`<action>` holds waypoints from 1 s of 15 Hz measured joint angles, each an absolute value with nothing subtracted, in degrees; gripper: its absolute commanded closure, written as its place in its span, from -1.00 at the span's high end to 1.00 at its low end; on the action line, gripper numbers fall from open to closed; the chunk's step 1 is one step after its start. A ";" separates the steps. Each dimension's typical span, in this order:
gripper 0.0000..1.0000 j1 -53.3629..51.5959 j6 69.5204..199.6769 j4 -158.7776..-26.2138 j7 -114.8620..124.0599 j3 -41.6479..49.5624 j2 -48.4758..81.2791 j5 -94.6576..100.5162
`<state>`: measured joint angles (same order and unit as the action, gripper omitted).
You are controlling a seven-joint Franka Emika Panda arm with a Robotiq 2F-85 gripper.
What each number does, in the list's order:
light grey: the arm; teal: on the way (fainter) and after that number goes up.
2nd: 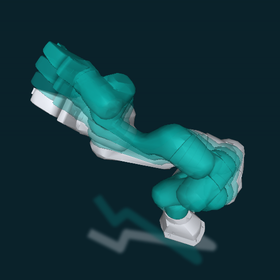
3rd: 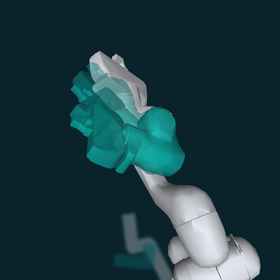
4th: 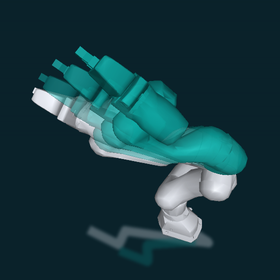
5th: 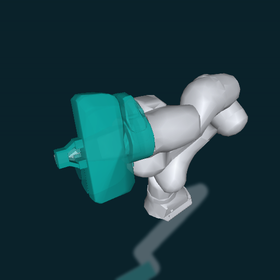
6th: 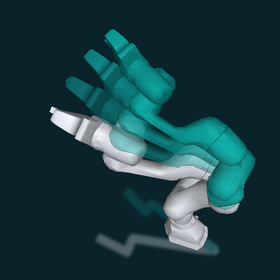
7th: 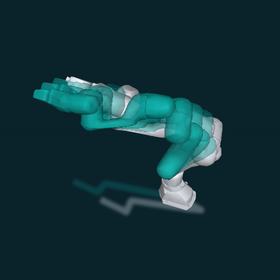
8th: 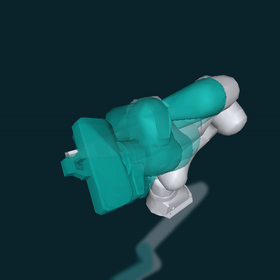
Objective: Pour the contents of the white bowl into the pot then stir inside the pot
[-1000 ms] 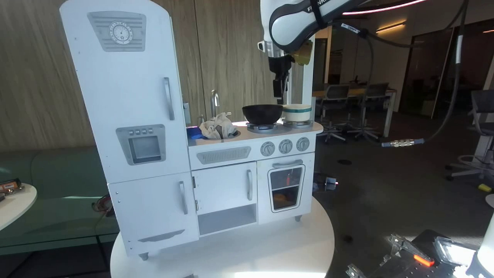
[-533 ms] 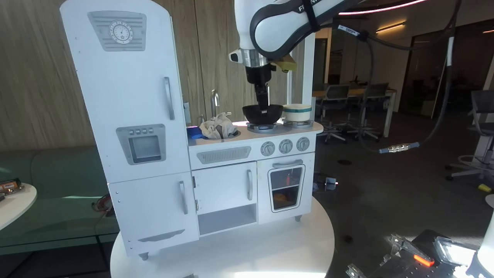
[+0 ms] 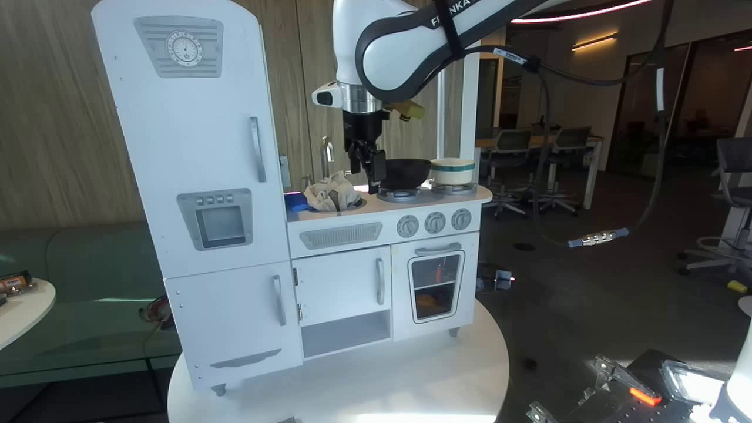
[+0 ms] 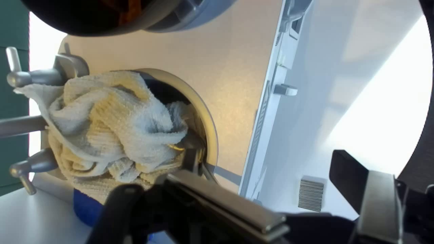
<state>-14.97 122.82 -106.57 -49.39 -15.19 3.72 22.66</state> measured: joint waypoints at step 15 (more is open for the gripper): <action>0.61 -14.06 126.42 -98.32 -57.98 -15.58 13.09 14.53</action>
<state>-14.06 126.42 -98.32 -57.98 -15.58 13.09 14.53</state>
